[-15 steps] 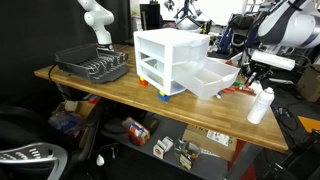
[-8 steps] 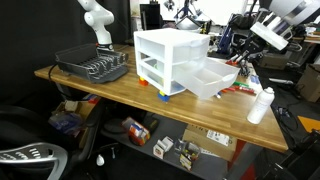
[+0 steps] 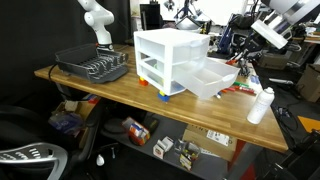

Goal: Put the orange marker inside the white box on the right

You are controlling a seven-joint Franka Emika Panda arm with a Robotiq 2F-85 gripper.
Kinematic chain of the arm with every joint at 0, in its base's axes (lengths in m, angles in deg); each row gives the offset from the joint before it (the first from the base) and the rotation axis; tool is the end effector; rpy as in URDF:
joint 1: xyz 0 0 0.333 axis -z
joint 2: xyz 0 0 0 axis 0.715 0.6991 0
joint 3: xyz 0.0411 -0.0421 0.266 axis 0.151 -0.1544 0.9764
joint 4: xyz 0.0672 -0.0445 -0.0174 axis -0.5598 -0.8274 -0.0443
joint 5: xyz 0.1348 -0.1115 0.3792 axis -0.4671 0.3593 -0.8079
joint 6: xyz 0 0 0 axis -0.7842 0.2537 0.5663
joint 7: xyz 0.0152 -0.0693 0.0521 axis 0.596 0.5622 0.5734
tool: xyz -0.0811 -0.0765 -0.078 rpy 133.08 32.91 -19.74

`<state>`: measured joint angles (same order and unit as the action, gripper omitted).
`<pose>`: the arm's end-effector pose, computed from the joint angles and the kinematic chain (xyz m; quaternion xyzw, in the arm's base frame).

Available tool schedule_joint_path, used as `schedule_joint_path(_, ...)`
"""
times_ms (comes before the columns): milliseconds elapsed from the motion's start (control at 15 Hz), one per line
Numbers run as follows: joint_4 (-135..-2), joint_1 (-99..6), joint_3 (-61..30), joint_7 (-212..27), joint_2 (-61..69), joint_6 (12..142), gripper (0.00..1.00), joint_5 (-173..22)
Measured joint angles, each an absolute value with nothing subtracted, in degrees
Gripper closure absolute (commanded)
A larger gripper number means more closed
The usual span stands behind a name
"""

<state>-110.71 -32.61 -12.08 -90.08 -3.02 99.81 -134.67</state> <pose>0.5201 -0.1470 0.1857 -0.8117 0.5264 -0.1230 0.2213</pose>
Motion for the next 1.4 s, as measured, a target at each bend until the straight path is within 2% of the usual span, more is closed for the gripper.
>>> schedule_joint_path(467,-107.95,-31.92,-12.55,-90.54,-2.19,97.81,0.96,-135.29)
schedule_joint_path(1400,-88.21,-29.86,-16.34,-88.25,14.79,72.90,0.96,-147.32)
